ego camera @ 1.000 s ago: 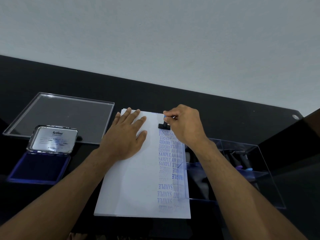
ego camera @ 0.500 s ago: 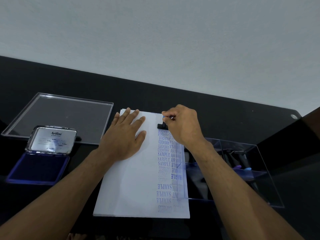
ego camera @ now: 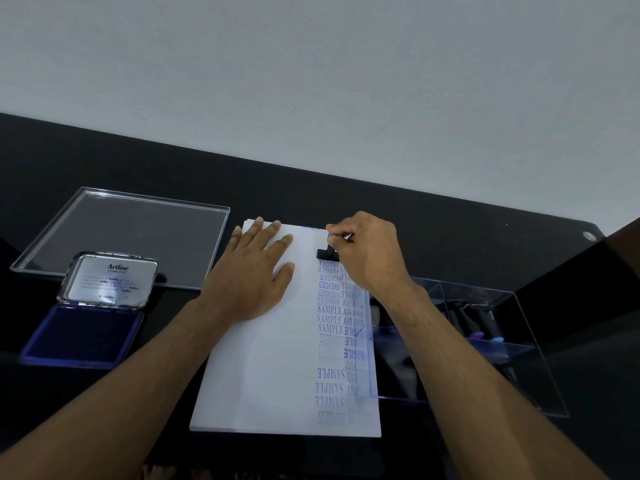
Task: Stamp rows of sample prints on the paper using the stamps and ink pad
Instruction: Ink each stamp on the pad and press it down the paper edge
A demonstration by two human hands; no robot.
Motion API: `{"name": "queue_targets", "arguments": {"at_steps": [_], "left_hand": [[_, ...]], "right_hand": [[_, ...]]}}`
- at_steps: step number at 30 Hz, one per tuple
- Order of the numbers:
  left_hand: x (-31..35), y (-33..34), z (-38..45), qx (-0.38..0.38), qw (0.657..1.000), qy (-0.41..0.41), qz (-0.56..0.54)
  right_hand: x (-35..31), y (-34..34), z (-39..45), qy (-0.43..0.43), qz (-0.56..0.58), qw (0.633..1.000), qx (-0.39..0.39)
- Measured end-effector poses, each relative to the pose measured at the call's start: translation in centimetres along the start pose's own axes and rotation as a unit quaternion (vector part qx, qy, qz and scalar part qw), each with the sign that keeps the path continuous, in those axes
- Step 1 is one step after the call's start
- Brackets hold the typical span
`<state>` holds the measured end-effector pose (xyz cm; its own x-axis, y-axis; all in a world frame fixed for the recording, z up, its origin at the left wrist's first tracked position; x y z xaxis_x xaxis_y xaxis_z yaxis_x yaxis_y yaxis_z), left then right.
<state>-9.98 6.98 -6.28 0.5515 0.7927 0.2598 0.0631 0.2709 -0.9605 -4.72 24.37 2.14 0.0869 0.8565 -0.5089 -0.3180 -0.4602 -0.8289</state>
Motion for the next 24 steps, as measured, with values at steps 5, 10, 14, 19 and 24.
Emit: {"name": "queue_targets", "arguments": {"at_steps": [5, 10, 14, 19, 24], "left_hand": [[0.1, -0.1, 0.0, -0.001, 1.0, 0.001, -0.001], [0.1, -0.1, -0.1, -0.007, 1.0, -0.001, -0.002], [0.1, -0.2, -0.1, -0.009, 1.0, 0.0, -0.007], [0.0, 0.0, -0.1, 0.0, 1.0, 0.0, 0.002], [0.0, 0.0, 0.0, -0.004, 1.0, -0.003, 0.005]], "right_hand": [[0.1, 0.0, -0.1, -0.004, -0.001, 1.0, 0.003], [0.9, -1.8, -0.7, 0.003, 0.065, 0.994, 0.092], [3.4, -3.6, -1.6, 0.103, 0.202, 0.954, 0.196], [4.7, -3.8, -2.4, 0.191, 0.303, 0.912, 0.202], [4.5, -3.6, -2.4, 0.189, 0.315, 0.911, 0.186]]}}
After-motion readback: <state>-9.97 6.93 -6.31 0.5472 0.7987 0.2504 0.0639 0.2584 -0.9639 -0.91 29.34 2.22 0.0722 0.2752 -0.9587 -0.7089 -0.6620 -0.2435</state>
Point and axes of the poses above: each hand's wrist, its own z-axis towards the middle knuckle, its own y-axis out of the palm, x = y × z, the point moved 6 cm from there along z, towards the middle knuckle, and after that the axes turned 5 degrees about -y, right-handed, at the moved point
